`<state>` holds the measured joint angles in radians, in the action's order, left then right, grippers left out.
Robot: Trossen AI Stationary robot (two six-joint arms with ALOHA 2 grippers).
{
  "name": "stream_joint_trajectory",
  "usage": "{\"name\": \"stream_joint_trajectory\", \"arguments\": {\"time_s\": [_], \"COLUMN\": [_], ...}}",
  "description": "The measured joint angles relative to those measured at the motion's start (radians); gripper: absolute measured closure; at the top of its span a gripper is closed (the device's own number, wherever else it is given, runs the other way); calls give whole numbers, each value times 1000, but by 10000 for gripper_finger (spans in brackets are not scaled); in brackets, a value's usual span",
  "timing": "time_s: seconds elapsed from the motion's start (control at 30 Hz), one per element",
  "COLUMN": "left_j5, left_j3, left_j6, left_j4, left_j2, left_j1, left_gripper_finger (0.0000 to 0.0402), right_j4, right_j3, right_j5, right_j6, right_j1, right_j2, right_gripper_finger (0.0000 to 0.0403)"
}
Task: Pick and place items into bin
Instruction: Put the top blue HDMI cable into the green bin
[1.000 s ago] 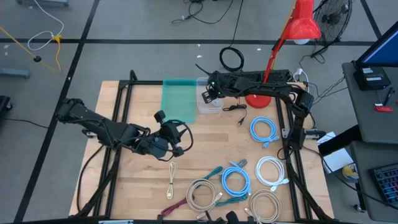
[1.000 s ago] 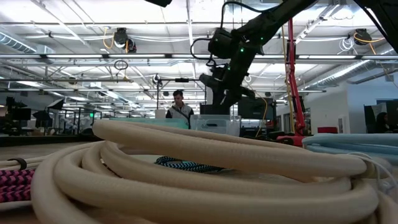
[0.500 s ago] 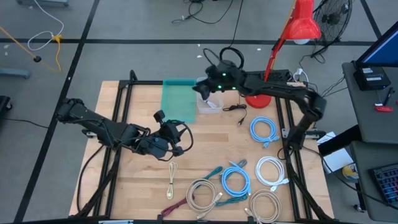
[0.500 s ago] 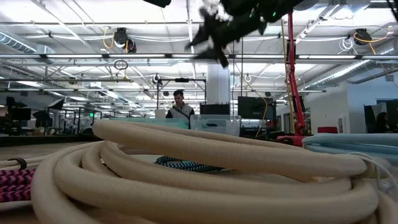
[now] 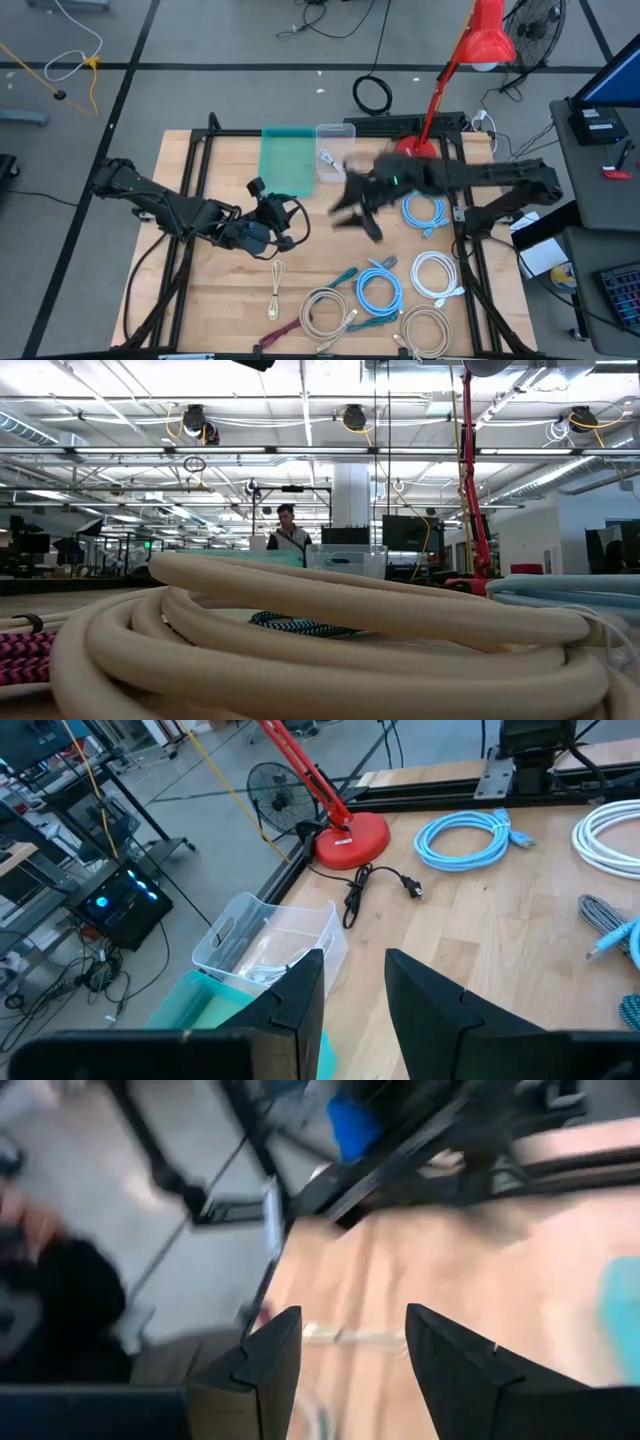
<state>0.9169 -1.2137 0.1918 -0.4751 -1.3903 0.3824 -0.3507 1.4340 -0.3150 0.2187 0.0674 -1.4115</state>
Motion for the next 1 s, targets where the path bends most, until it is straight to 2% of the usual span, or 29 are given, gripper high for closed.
{"name": "stream_joint_trajectory", "arguments": {"time_s": [0.2,0.4,0.77,1.0], "left_j5": [-1,-1,-2,-2], "left_j3": [0,0,0,0], "left_j6": [1,1,4,5], "left_j4": [0,0,0,0], "left_j2": [0,0,0,0], "left_j1": [0,0,0,0], "left_gripper_finger": [289,289,289,289], "right_j4": [10,9,-39,-260], "right_j3": [-152,-331,-675,-800], "right_j5": [209,385,518,597], "right_j6": [46,162,392,543], "right_j1": [228,339,338,307], "right_j2": [41,112,385,551], "right_gripper_finger": [232,232,232,232]}}
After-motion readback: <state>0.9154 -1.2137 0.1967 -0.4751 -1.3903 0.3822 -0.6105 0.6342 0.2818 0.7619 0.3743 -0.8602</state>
